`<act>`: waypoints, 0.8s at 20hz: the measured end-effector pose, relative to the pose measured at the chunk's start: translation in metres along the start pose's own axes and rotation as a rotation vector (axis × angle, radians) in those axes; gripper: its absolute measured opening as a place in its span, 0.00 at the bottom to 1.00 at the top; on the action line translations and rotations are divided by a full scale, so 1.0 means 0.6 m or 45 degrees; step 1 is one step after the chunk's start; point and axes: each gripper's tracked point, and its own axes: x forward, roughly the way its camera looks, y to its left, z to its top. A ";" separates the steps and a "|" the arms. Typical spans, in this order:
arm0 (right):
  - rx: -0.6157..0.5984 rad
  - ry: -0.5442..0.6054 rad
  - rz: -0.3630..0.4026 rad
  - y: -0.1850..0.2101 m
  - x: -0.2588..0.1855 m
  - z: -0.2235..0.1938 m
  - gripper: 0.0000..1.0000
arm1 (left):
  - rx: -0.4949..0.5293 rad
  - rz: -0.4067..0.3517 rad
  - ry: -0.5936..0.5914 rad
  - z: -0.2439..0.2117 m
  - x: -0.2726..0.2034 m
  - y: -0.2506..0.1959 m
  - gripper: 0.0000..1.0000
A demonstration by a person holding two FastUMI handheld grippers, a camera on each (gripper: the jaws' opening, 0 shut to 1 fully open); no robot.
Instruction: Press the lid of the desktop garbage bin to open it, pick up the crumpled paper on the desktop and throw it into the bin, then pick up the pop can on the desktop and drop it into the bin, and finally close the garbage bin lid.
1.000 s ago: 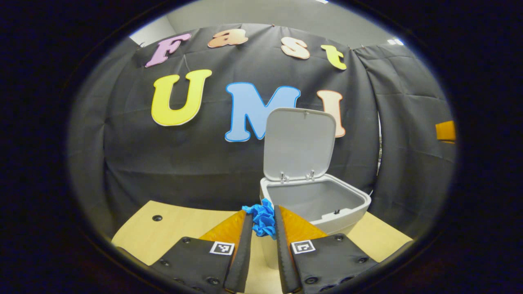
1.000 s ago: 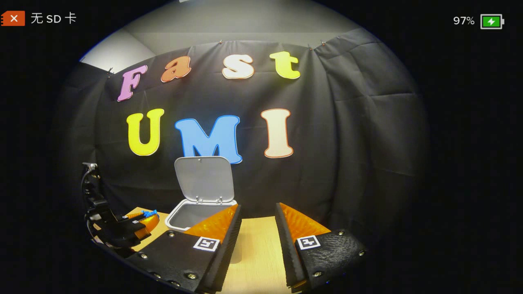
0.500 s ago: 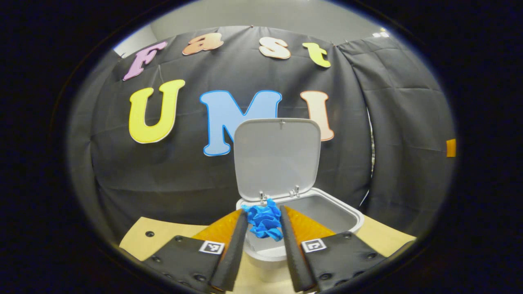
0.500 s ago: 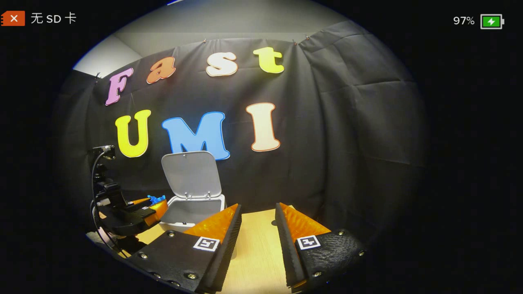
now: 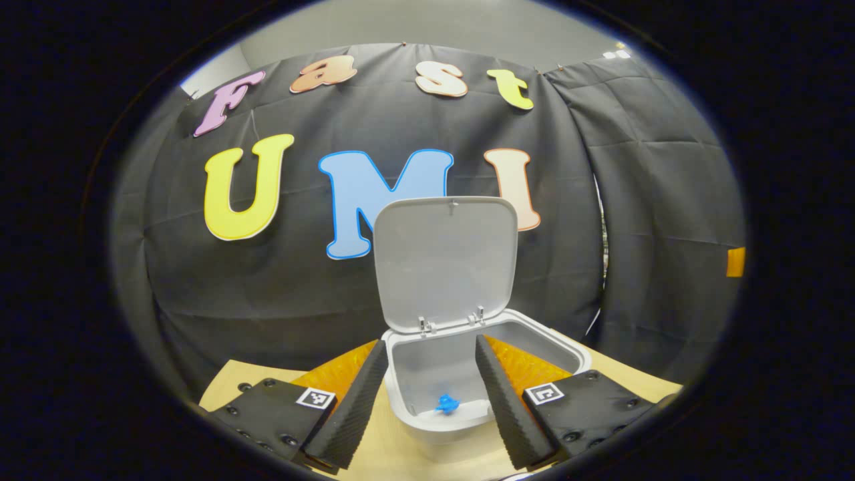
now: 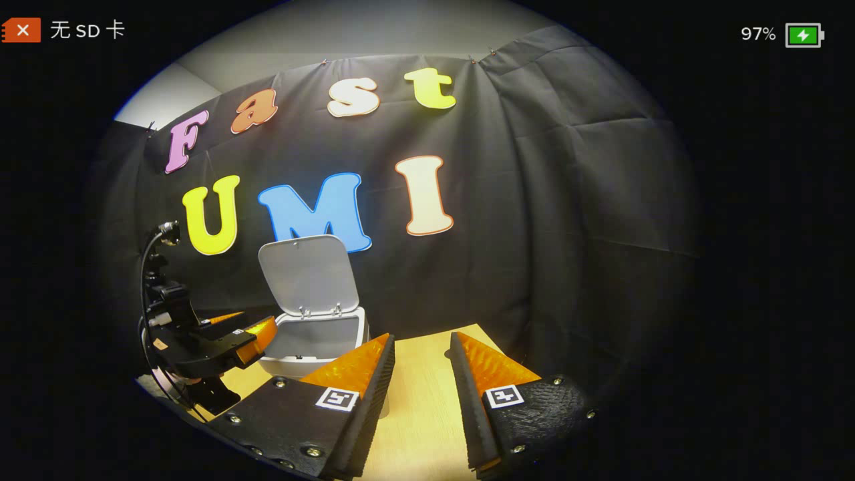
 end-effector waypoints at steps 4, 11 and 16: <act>-0.010 0.044 0.069 0.044 0.009 -0.030 0.62 | -0.009 0.015 -0.001 0.009 -0.034 0.027 0.91; -0.047 0.134 0.195 0.126 0.020 -0.090 0.67 | -0.025 0.087 0.002 0.024 -0.107 0.096 0.90; -0.065 0.202 0.263 0.174 0.024 -0.132 0.67 | -0.020 0.146 0.004 0.032 -0.152 0.144 0.90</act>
